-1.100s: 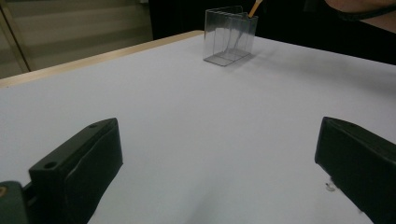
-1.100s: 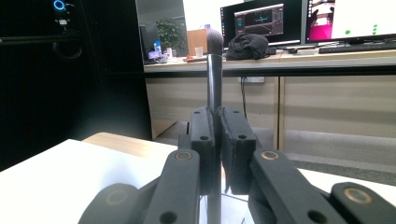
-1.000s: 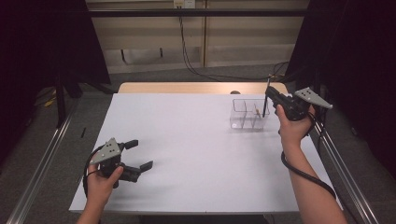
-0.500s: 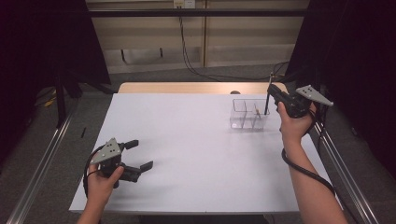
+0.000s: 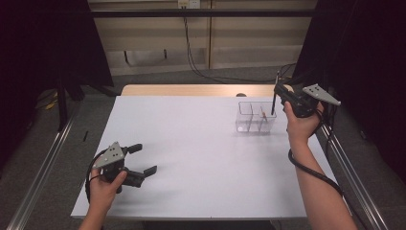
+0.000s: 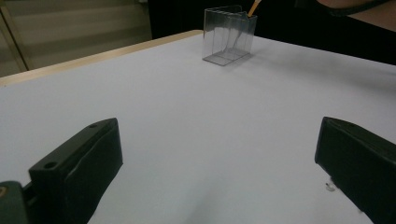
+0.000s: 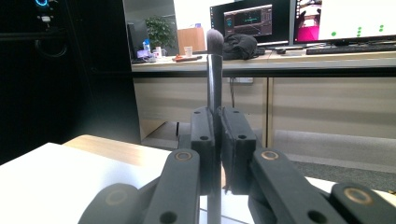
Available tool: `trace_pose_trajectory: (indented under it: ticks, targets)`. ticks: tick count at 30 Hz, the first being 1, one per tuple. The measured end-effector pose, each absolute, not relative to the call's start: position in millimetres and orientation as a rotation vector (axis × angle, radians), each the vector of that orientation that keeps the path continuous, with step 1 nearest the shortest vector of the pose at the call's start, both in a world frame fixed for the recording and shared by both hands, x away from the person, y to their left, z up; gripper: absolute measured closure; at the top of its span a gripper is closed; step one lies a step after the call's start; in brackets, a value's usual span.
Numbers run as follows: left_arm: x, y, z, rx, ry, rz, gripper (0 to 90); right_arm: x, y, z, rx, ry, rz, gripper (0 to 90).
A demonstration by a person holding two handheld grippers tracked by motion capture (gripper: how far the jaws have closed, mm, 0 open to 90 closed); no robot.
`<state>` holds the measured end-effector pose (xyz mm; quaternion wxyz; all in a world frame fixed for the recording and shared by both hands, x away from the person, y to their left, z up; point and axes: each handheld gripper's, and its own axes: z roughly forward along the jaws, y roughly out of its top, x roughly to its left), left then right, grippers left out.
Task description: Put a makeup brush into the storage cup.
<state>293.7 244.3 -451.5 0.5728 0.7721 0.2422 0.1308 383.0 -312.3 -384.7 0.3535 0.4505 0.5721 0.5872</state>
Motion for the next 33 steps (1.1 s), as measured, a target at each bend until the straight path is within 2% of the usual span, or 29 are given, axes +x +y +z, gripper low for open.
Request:
trace_pose_trajectory:
  ticks: [33]
  targets:
    - [293.4, 244.1, -452.3, 1.815, 0.563, 0.303, 0.7, 393.0, -314.4, -387.8, 1.153, 1.492, 1.498, 84.5]
